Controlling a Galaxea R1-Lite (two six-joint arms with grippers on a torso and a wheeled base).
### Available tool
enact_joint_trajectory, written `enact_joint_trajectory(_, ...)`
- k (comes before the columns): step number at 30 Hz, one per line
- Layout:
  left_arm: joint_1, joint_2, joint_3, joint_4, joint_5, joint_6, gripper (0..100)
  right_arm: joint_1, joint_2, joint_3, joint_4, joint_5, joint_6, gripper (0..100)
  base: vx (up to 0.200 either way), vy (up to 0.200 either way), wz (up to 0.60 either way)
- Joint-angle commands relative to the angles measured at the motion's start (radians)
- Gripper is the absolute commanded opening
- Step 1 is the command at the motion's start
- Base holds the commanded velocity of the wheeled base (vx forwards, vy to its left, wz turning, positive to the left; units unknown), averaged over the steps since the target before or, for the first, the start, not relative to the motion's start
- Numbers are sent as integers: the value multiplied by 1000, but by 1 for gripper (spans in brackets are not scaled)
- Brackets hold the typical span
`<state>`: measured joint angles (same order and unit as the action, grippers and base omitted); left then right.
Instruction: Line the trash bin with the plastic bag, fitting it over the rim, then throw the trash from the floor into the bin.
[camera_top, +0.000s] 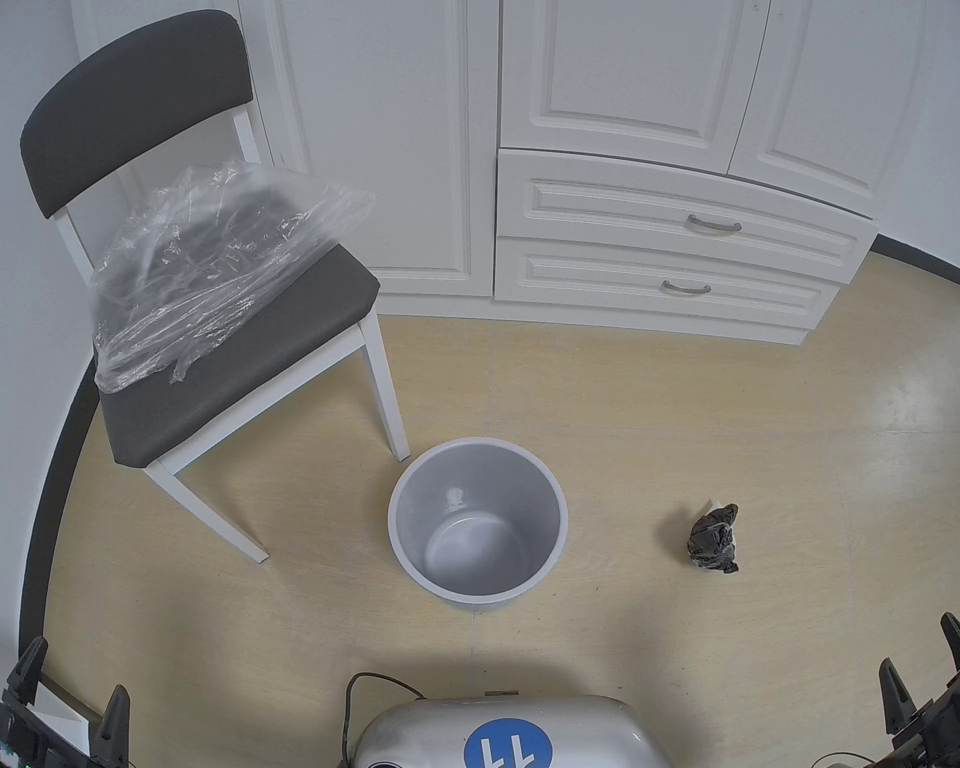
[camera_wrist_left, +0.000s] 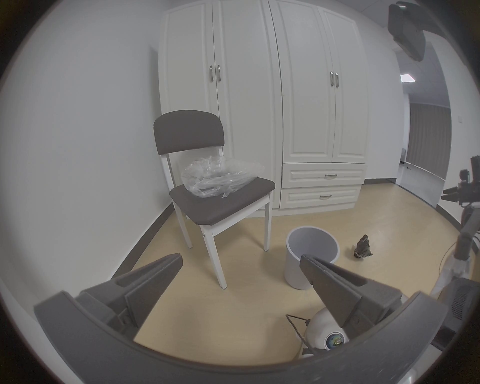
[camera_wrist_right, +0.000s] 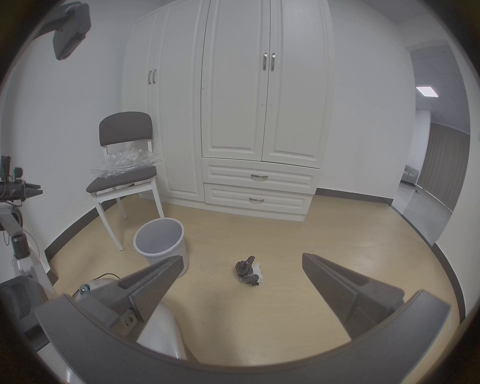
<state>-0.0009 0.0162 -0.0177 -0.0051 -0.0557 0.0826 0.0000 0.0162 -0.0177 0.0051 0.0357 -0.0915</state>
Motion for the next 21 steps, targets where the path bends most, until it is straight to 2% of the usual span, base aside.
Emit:
enact_joint_trajectory(1,1,-16,18,1,5,-26,100,2,-16,16,-11,-2,16,100,0,0,0)
enact_joint_trajectory(3,1,-16,16,2,14,-67,100,2,-16,16,-10,-7,36,100,0,0,0)
enact_joint_trajectory(6,1,-16,16,1,70,-122,100,2,-16,16,-7,-14,87,100,0,0,0)
enact_joint_trajectory(14,1,-16,18,-18,74,-118,100,0,-16,1,-33,-30,85,100,0,0,0)
enact_joint_trajectory(16,1,-13,-62,-133,50,-113,100,2,-12,-111,-146,12,88,100,0,0,0)
enact_joint_trajectory(17,-1,-7,-93,-161,30,-116,100,5,-5,-143,-152,32,90,100,0,0,0)
enact_joint_trajectory(19,-8,18,-180,-161,-36,-109,100,2,41,-202,-88,108,81,100,0,0,0)
enact_joint_trajectory(20,-8,18,-180,-161,-36,-109,100,2,41,-202,-88,108,81,100,0,0,0)
enact_joint_trajectory(21,-8,22,-202,-104,-53,-90,100,3,76,-214,-14,145,76,100,0,0,0)
